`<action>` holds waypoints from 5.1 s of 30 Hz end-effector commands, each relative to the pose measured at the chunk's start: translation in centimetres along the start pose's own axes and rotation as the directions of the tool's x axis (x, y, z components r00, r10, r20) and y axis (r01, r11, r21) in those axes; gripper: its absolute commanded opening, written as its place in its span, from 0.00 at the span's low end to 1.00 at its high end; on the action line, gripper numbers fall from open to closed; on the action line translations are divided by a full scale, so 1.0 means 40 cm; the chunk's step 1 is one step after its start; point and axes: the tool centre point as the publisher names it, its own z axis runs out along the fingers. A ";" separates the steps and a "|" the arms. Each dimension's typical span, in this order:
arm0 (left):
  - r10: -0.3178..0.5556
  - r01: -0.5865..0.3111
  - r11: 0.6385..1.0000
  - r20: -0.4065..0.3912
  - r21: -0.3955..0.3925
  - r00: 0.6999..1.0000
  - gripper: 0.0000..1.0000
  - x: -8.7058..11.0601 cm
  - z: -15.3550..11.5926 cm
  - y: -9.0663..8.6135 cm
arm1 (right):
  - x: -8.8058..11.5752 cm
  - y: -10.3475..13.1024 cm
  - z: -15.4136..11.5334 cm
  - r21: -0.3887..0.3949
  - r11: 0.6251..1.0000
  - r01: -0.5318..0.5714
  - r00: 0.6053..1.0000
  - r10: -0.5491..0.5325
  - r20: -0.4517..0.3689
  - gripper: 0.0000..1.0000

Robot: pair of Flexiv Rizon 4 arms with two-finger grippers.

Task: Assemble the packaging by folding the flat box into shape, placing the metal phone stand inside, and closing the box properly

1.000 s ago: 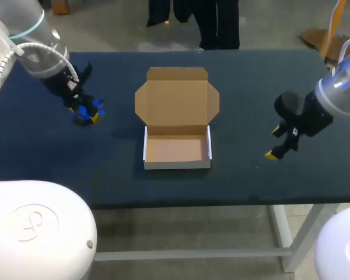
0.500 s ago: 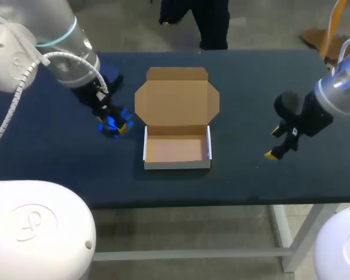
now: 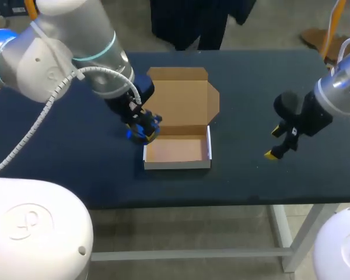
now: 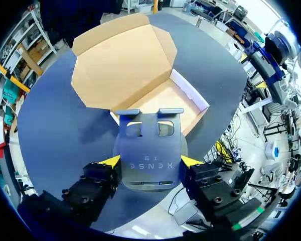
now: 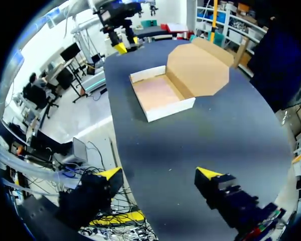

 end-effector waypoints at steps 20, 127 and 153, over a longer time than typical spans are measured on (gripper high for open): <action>0.091 -0.090 0.996 0.066 -0.009 0.994 0.00 0.123 0.182 -0.119 | 0.000 -0.003 -0.005 -0.004 1.000 0.002 1.000 -0.002 -0.005 1.00; -0.490 0.503 0.854 0.117 -0.135 0.864 1.00 0.088 0.343 -0.156 | 0.000 -0.003 -0.005 -0.004 1.000 0.002 1.000 -0.002 -0.005 1.00; -0.566 0.587 0.802 0.173 -0.110 0.806 1.00 0.182 0.344 -0.041 | 0.000 -0.003 -0.005 -0.004 1.000 0.002 1.000 -0.002 -0.005 1.00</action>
